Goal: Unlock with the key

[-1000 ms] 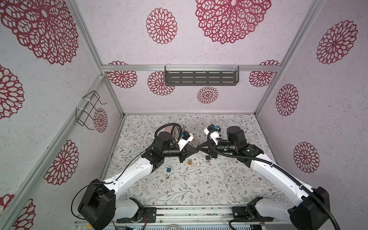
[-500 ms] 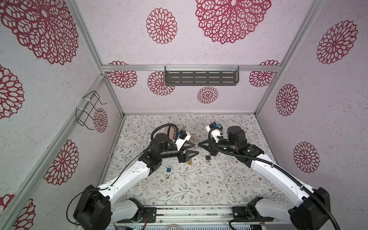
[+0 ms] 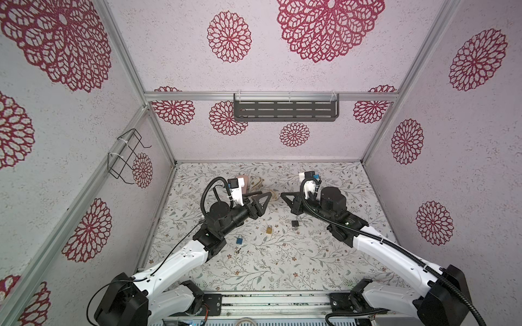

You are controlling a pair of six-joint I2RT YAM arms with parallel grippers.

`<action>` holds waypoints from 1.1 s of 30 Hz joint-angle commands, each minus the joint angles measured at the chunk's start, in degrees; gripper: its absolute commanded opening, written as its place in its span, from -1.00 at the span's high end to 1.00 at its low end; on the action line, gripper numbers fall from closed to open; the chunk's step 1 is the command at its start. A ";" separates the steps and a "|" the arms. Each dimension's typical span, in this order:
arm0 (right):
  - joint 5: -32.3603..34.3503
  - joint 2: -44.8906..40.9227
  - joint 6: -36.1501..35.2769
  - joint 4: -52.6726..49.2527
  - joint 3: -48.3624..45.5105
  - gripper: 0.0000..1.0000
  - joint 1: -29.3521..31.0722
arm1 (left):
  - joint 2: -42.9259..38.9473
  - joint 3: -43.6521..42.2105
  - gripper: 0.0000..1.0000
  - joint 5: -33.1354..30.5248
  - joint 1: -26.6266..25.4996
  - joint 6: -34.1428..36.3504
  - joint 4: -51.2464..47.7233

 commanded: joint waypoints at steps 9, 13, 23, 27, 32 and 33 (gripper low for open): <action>11.63 1.05 13.54 26.25 -5.75 1.00 4.92 | 6.41 -2.05 -0.12 -8.41 -2.76 -18.19 18.49; 13.08 2.21 14.86 29.42 -6.22 1.00 6.06 | 8.62 -2.49 -0.03 -8.31 -2.95 -19.34 22.93; 14.50 5.50 16.65 29.45 -4.57 1.00 7.14 | 11.51 -1.70 0.27 -6.64 -3.23 -19.36 27.08; 15.37 5.82 17.35 31.61 -5.33 1.00 7.23 | 12.04 -1.07 0.44 -5.86 -3.31 -18.91 27.08; 14.46 6.52 17.21 31.36 -4.22 1.00 7.49 | 12.48 -0.80 0.53 -6.03 -3.31 -18.90 25.95; 14.55 6.67 17.21 31.27 -4.13 1.00 7.61 | 12.57 -0.76 0.55 -5.99 -3.25 -18.83 26.20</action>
